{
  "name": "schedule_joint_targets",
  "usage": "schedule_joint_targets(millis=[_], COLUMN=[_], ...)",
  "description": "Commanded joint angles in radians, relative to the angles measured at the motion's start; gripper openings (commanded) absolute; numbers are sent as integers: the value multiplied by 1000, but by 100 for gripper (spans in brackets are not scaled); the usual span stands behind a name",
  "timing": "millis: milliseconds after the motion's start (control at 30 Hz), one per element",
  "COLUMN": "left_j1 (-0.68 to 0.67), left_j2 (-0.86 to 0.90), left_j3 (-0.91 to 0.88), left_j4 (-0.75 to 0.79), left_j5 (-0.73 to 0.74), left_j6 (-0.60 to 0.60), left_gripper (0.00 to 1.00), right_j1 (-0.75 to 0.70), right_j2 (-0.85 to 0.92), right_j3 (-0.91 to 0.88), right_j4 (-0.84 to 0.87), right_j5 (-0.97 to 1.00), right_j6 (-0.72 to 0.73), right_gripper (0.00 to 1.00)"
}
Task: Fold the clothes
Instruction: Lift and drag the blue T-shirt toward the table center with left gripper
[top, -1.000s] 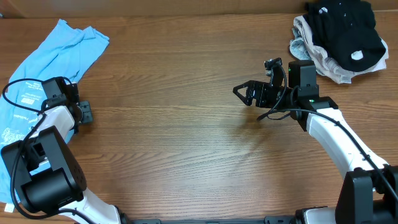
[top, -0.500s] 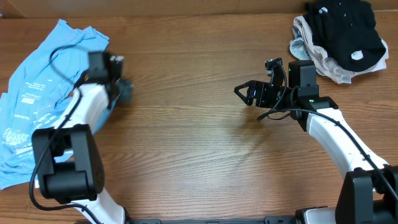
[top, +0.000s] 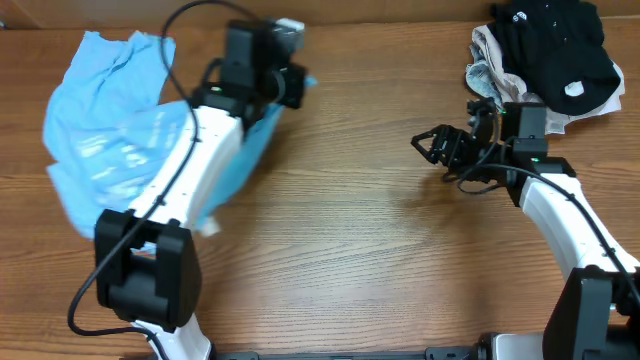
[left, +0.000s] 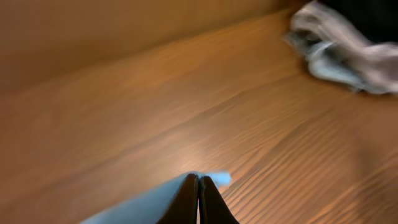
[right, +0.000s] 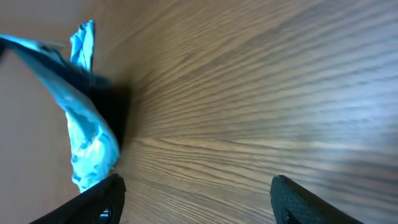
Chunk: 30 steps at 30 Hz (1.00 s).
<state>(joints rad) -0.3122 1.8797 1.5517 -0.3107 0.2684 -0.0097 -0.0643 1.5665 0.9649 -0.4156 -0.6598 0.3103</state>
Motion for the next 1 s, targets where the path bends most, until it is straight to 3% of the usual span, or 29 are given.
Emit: schedule_joint_targets(millis=[0,433,467,500,533,567,767,967], left_j1=[-74,-187,-187,-186,-184,-180,-100,75], left_j2=[10,11,11,11,11,11,-30,-126], left_j3=[29,29,29,29,30,32,37,37], left_j4=[81,516,539,570,578,577,395,24], left_j5=[36,36,36,36,35,36,39,38], left_j6=[-21,-126,-126,-126,-126,-126,-126,-121], left_gripper=[4,7,10,36,75,100,100,100], right_j1=[-14,-17,-17,-16,-16,-16,60,311], right_j2=[-1,-1,-1,-1,-1,-1,-1,-1], right_j3=[18,18,18,18,18,18,18,47], right_j4=[-14,-51,-51,-51,-52,-54,-39,-6], right_j5=[-18,31,31,31,31,31,40,356], right_j6=[-7,-2,-2,-2,-2,-2,1,9], right_gripper=[79,80,80,80,80,80,78,77])
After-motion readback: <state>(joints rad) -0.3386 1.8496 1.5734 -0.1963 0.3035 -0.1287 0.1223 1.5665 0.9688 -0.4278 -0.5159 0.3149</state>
